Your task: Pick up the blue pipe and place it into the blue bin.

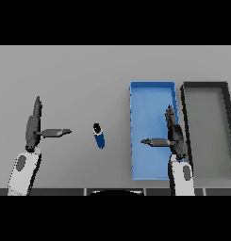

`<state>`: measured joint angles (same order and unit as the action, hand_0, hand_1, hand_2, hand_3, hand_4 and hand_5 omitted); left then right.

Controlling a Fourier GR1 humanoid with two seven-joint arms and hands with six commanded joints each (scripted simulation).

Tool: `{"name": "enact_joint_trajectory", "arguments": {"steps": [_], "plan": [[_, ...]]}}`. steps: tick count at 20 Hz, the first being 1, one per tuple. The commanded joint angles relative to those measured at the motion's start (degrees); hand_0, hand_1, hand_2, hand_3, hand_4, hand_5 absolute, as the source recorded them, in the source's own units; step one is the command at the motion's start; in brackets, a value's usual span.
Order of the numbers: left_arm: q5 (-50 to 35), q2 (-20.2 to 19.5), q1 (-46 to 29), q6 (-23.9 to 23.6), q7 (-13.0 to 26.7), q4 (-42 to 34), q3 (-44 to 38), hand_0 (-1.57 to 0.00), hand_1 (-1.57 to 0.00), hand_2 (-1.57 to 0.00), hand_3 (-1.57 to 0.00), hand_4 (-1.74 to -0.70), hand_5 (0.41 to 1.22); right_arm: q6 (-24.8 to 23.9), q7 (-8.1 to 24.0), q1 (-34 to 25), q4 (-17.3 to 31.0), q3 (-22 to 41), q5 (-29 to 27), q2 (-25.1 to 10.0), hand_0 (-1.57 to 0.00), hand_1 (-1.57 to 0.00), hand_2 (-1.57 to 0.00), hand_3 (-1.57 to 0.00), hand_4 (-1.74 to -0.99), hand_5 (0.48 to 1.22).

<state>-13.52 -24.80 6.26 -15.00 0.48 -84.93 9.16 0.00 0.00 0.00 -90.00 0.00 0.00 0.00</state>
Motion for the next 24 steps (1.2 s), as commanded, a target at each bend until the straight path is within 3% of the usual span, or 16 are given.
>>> {"name": "enact_joint_trajectory", "arguments": {"steps": [1,6,8,9,12,17,20,24], "plan": [[-0.02,0.04,0.22,-0.02,-0.11,0.16,-0.05,0.00,0.00,0.00,0.00,-0.97,0.594,-0.08,0.16,-0.23,0.15,-0.07,-0.03,-0.02,0.00,0.00,0.00,0.00,-1.210,0.594],[-0.17,0.17,2.42,0.49,0.29,2.48,-0.46,0.00,0.00,0.00,0.00,-0.97,0.594,-0.46,0.61,-1.97,1.56,-0.41,0.18,0.05,0.00,0.00,0.00,0.00,-1.210,0.594],[0.27,-6.41,2.35,12.17,-4.12,3.05,2.64,0.00,0.00,0.00,0.00,-0.97,0.595,1.64,-4.10,-0.85,-0.34,3.08,7.40,-6.48,0.00,0.00,0.00,0.00,-1.206,0.592],[0.12,-8.14,2.49,15.23,-5.07,3.57,3.05,0.00,0.00,0.00,0.00,-0.97,0.596,1.65,-4.78,-0.08,-1.20,4.71,9.83,-7.14,0.00,0.00,0.00,0.00,-1.198,0.589],[0.42,-9.75,2.32,19.00,-7.05,3.74,4.15,0.00,0.00,0.00,0.00,-0.97,0.597,2.41,-4.00,-0.60,-1.86,5.44,11.49,-9.01,0.00,0.00,0.00,0.00,-1.190,0.586],[-0.61,-12.36,-0.15,24.20,-9.43,-1.80,6.53,0.00,0.00,0.00,0.00,-0.98,0.583,3.18,-4.17,1.26,-4.32,6.08,11.09,-9.09,0.00,0.00,0.00,0.00,-1.187,0.579],[-0.50,-14.17,-2.02,27.21,-6.41,-6.99,9.67,0.00,0.00,0.00,0.00,-1.00,0.548,2.78,-2.05,0.04,-3.84,6.42,11.03,-7.97,0.00,0.00,0.00,0.00,-1.209,0.581],[1.46,-13.92,-3.45,28.37,-0.17,-11.71,14.56,0.00,0.00,0.00,0.00,-1.05,0.483,3.28,-2.98,0.29,-3.90,5.50,9.96,-8.66,0.00,0.00,0.00,0.00,-1.228,0.573]]}}
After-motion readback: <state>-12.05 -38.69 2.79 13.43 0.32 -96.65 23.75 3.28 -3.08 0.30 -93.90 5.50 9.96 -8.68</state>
